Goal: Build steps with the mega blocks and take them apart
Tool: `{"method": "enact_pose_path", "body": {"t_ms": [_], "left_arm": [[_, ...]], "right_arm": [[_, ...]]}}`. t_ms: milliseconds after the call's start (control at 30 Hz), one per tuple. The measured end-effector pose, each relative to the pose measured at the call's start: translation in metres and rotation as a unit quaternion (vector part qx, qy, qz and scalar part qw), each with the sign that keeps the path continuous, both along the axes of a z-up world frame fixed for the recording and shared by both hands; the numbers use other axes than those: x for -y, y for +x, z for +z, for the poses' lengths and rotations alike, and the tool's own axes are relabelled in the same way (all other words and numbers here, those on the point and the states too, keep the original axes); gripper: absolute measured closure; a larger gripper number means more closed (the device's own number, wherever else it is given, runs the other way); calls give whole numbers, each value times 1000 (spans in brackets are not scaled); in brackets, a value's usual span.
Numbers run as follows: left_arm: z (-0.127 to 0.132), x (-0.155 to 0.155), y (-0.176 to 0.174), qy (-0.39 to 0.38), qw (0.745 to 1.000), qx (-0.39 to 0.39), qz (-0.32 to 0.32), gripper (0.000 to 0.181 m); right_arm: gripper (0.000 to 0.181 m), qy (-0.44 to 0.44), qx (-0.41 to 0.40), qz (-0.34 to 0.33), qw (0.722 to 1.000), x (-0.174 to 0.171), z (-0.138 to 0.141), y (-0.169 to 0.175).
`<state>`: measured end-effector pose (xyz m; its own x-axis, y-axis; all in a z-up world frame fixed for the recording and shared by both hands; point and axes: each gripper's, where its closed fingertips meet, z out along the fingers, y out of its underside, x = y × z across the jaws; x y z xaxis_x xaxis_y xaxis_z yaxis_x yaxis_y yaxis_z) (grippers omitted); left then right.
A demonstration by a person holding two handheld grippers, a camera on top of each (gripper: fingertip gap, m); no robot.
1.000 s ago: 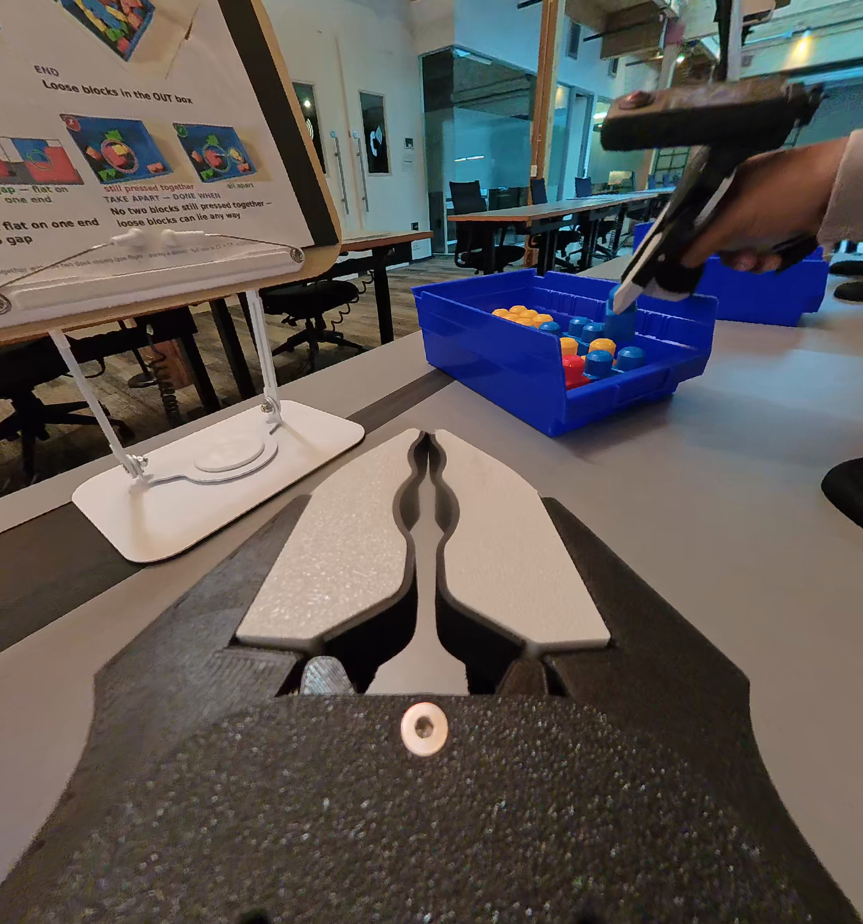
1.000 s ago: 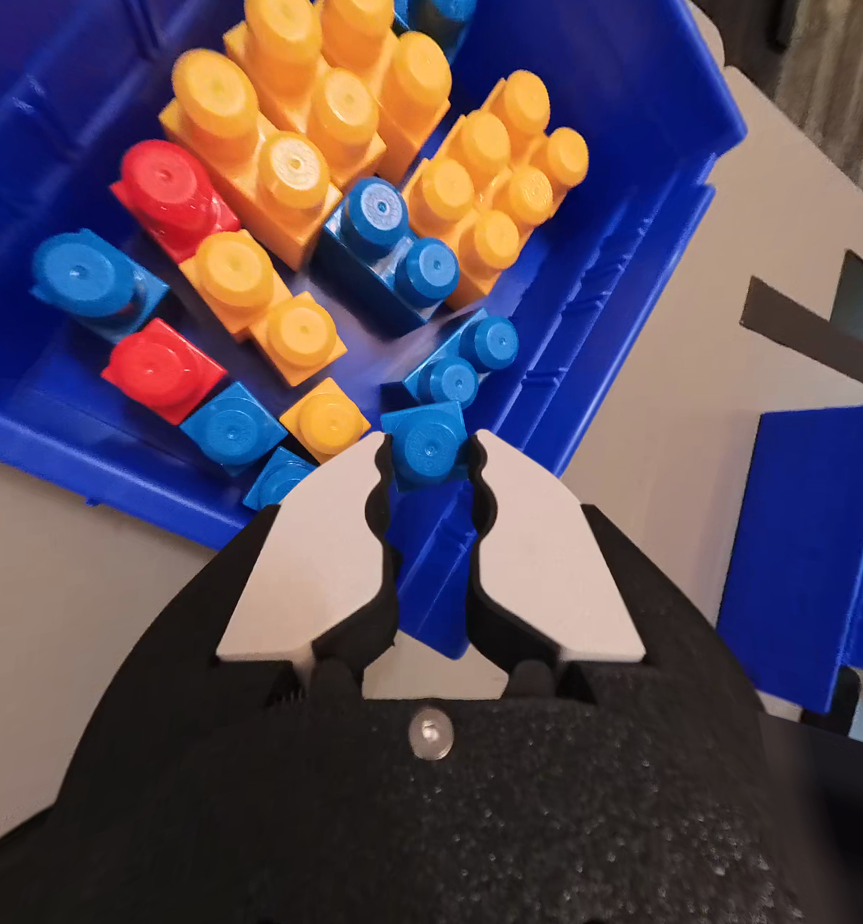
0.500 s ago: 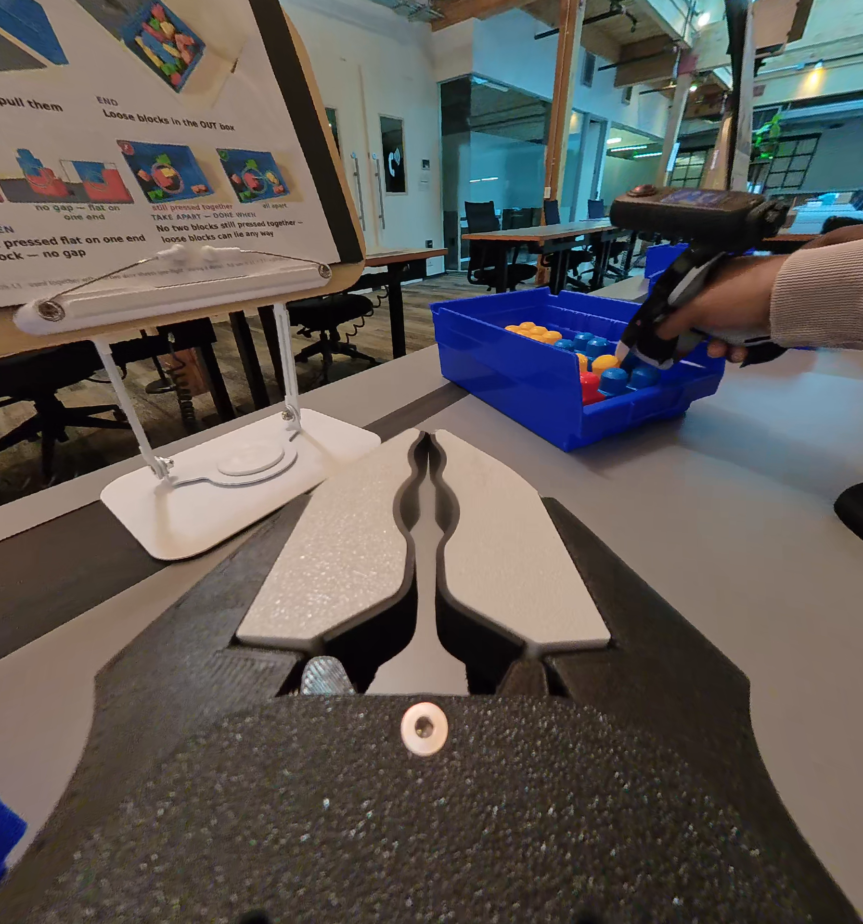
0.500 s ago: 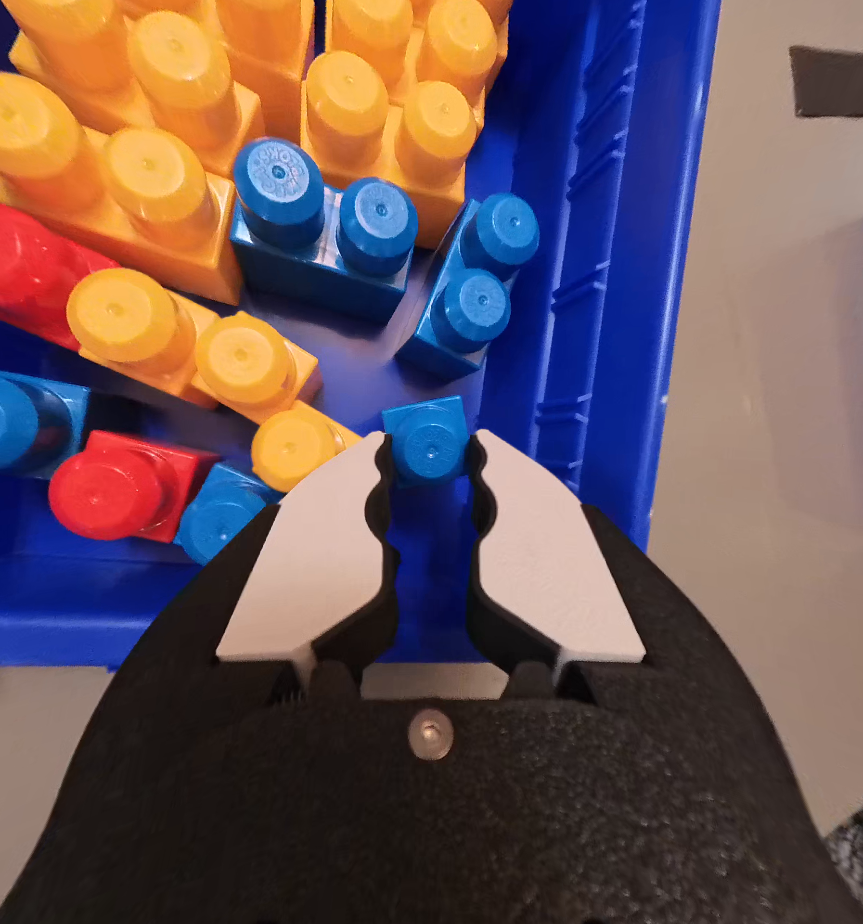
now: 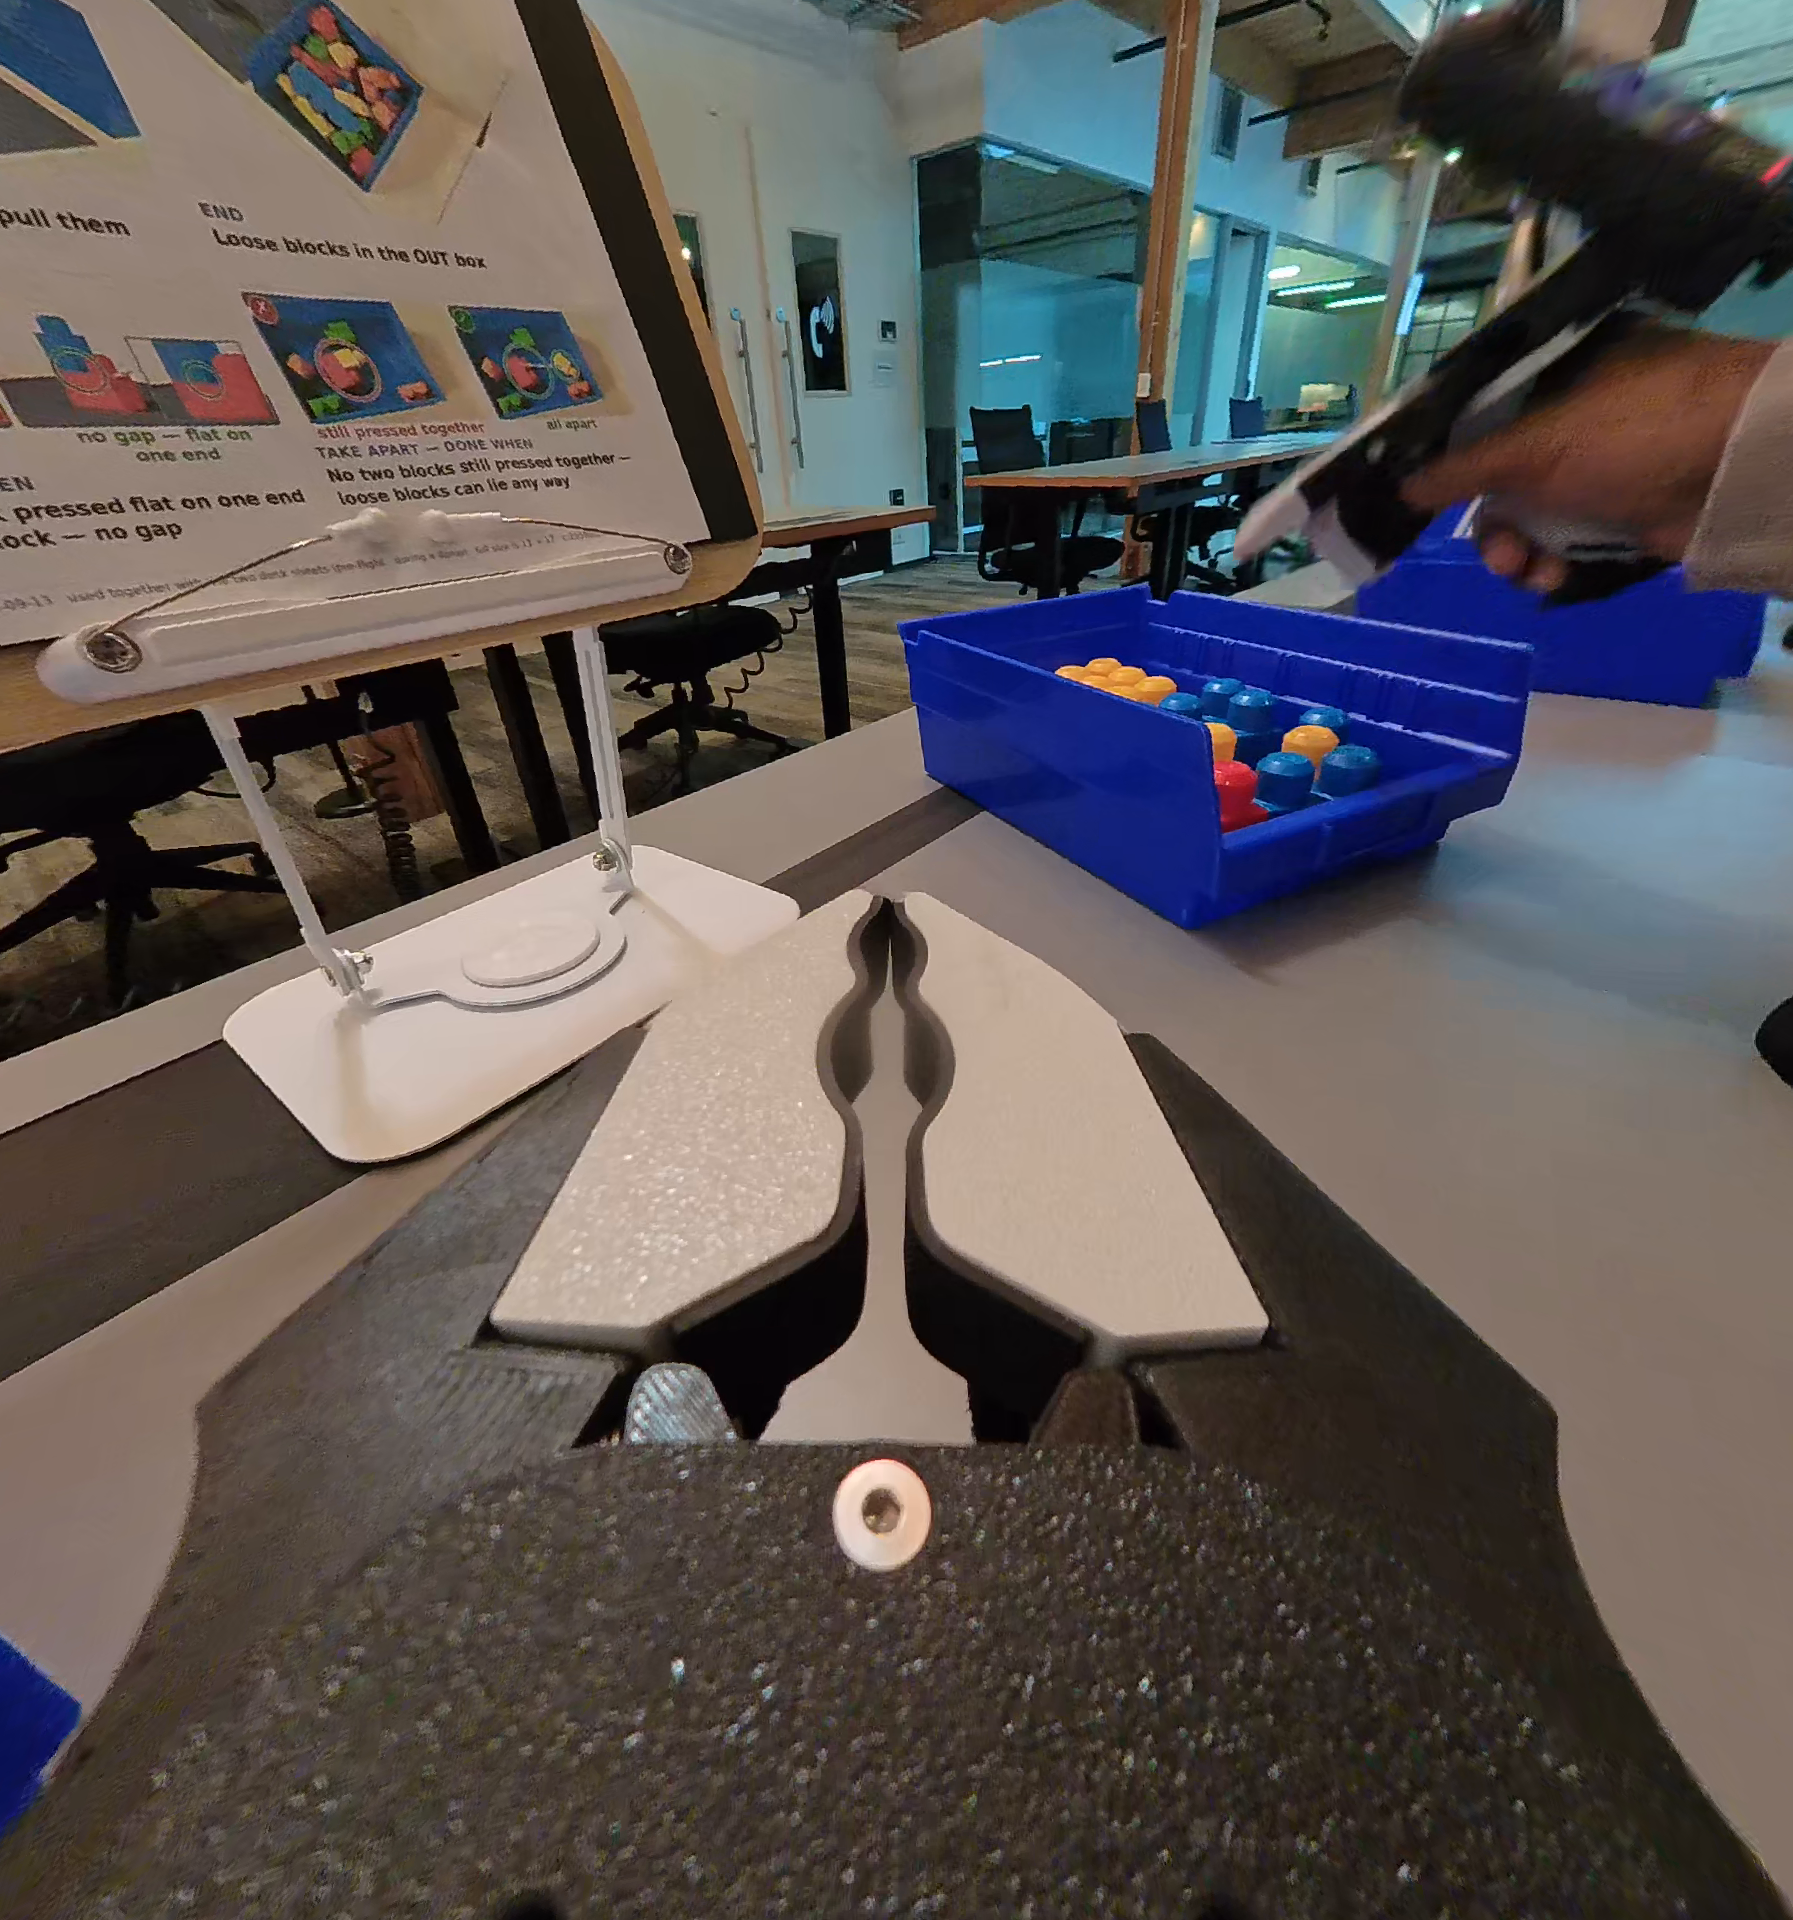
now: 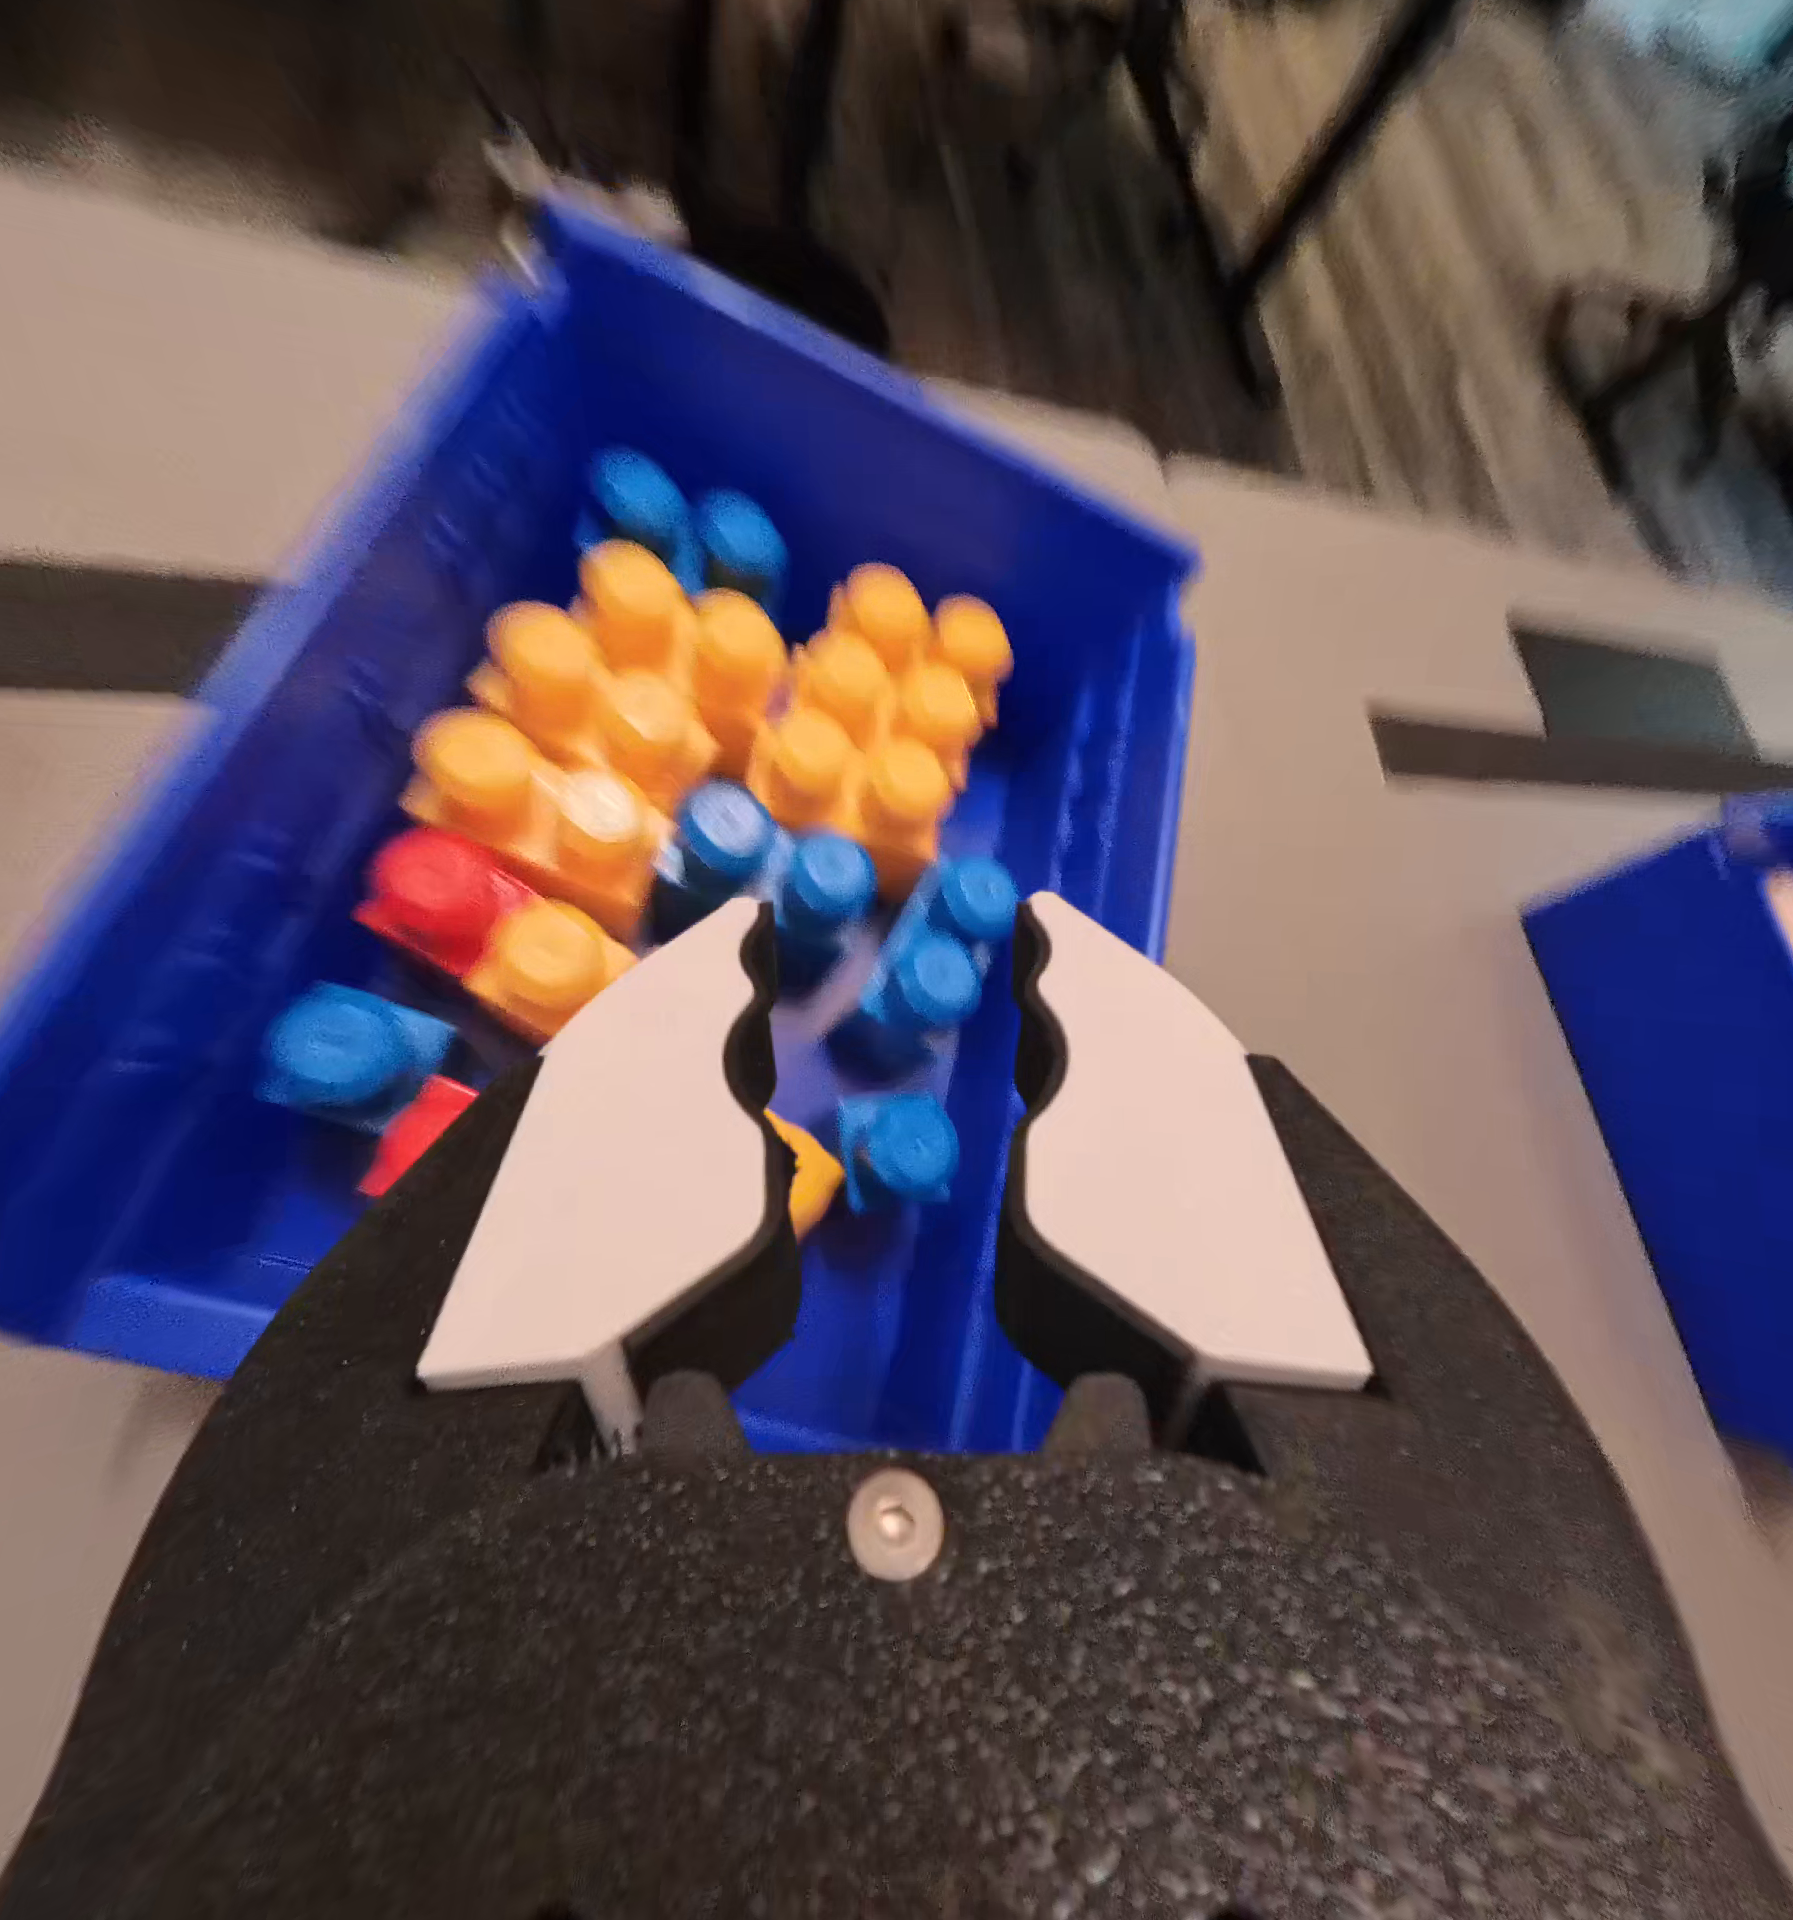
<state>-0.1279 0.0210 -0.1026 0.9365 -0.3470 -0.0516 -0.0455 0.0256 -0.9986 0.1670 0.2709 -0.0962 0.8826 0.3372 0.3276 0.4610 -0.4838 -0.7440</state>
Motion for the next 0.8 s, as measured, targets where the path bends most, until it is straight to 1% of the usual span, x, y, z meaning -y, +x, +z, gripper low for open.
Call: {"method": "enact_pose_path", "body": {"t_ms": [67,133,167,200,267,333,400,467,567,633,733,800], "left_arm": [[-2,-1,-2,0,1000,-12,7,181],[-4,-1,-2,-5,1000,-14,9,181],[-3,0,-4,-4,1000,-15,14,181],[-2,0,-6,0,1000,-17,21,181],[1,1,-12,9,999,-17,37,181],[5,2,-20,18,998,-15,56,181],[7,2,-30,23,996,-16,82,181],[8,2,-41,24,994,-13,108,181],[13,4,-66,20,986,-7,163,181],[20,8,-93,21,977,1,213,181],[34,19,-152,20,955,23,296,181],[38,23,-193,-3,942,39,334,166]], "right_arm": [[137,60,-47,84,994,11,34,-35],[137,112,-115,173,972,36,65,-74],[141,136,-149,210,957,51,78,-90],[147,154,-177,242,942,66,87,-104],[157,168,-219,290,916,91,93,-125],[165,170,-242,322,899,108,86,-140],[173,170,-255,349,886,122,72,-151],[180,158,-261,371,877,133,51,-160],[181,146,-254,403,867,148,15,-172],[181,142,-255,417,861,157,-5,-178],[181,126,-269,426,855,168,-29,-184],[181,117,-268,436,851,176,-37,-188]]}}
